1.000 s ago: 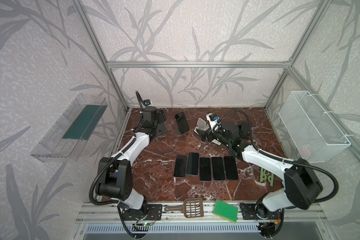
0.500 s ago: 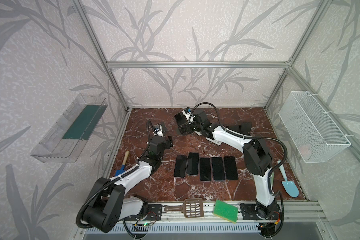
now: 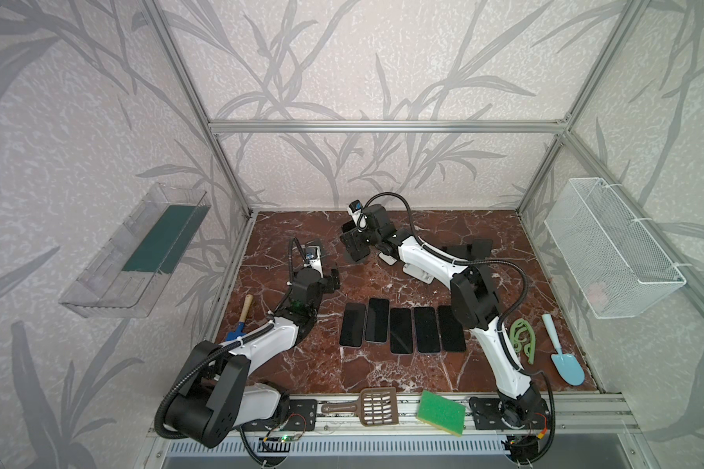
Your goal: Remove the phone from the phone stand
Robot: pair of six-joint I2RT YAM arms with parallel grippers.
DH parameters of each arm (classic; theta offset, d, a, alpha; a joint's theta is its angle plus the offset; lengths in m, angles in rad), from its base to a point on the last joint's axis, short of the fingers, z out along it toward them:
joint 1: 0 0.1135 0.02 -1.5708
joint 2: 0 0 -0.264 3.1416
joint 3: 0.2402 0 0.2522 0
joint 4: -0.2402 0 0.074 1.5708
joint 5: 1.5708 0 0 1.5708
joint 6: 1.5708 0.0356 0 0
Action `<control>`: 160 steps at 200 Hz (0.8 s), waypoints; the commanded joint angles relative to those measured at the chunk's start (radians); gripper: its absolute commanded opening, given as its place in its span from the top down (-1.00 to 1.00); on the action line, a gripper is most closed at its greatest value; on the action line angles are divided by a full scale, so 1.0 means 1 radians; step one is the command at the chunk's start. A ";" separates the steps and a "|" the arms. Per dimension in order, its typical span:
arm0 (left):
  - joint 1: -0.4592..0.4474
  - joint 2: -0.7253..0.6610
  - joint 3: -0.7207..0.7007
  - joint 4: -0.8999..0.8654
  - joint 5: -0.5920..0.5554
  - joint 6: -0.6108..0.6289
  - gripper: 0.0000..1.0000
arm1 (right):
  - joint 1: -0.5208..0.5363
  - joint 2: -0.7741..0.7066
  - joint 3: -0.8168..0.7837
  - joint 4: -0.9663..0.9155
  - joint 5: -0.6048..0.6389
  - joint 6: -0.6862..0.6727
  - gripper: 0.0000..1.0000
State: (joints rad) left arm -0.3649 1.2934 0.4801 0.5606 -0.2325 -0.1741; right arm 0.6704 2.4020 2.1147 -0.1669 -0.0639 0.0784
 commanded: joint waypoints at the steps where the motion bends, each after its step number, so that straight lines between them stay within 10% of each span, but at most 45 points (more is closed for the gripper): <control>1: 0.001 -0.002 0.008 0.026 0.008 0.028 -0.72 | -0.007 0.053 0.089 -0.063 0.009 -0.001 -0.98; 160: 0.003 0.010 0.024 0.018 -0.001 0.041 -0.73 | -0.038 0.148 0.186 -0.060 -0.121 -0.043 -0.93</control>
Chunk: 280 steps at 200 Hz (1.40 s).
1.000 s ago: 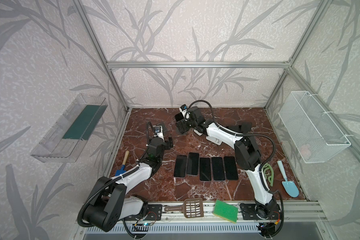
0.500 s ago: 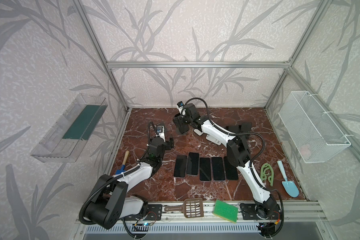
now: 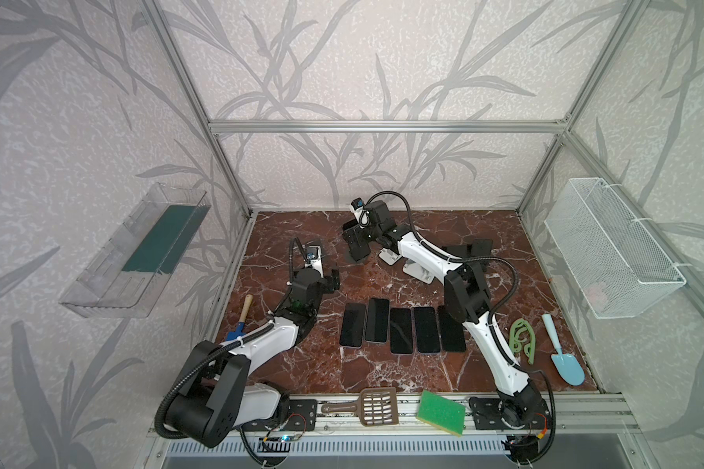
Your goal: Remove the phone from the phone stand
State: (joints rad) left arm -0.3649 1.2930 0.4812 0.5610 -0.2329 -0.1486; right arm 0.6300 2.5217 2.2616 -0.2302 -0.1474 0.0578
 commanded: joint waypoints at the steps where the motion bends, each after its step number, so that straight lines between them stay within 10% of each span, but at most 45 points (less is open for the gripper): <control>1: 0.003 0.011 0.023 0.017 0.000 0.015 -0.73 | 0.003 0.030 0.041 0.002 -0.037 -0.022 -0.93; 280: 0.003 0.047 0.048 0.004 -0.033 0.011 -0.72 | 0.007 -0.039 0.025 0.007 -0.033 -0.031 -0.35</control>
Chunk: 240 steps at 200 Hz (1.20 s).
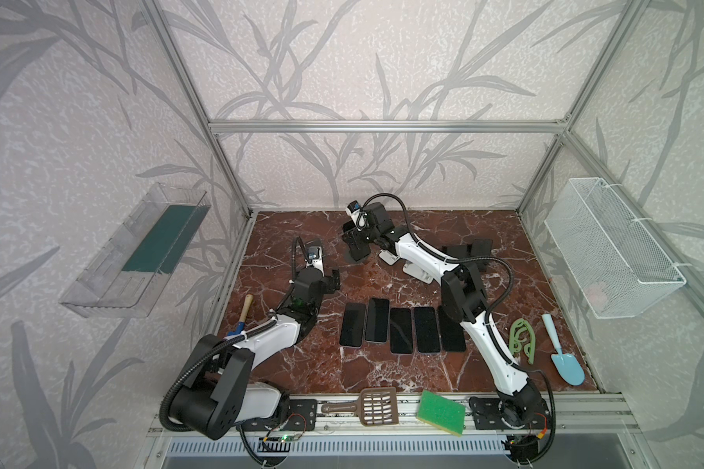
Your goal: Remove the phone from the phone stand
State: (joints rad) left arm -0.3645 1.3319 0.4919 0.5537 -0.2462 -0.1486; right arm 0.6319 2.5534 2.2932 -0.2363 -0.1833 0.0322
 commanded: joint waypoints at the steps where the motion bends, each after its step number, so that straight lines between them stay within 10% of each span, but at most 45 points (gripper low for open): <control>1: 0.002 0.008 0.037 0.011 -0.019 0.012 -0.72 | 0.005 -0.071 -0.007 0.013 0.004 -0.005 -0.35; 142: 0.002 0.009 0.038 0.021 -0.005 -0.001 -0.71 | 0.008 -0.262 -0.118 0.038 0.014 0.036 -0.31; 240: 0.001 -0.004 -0.041 0.114 0.077 -0.008 -0.72 | 0.007 -0.891 -0.933 0.064 0.175 0.094 -0.27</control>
State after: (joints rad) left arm -0.3645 1.3437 0.4767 0.6151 -0.2043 -0.1501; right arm 0.6361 1.8023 1.4818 -0.1848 -0.0650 0.0872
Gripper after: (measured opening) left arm 0.860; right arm 0.736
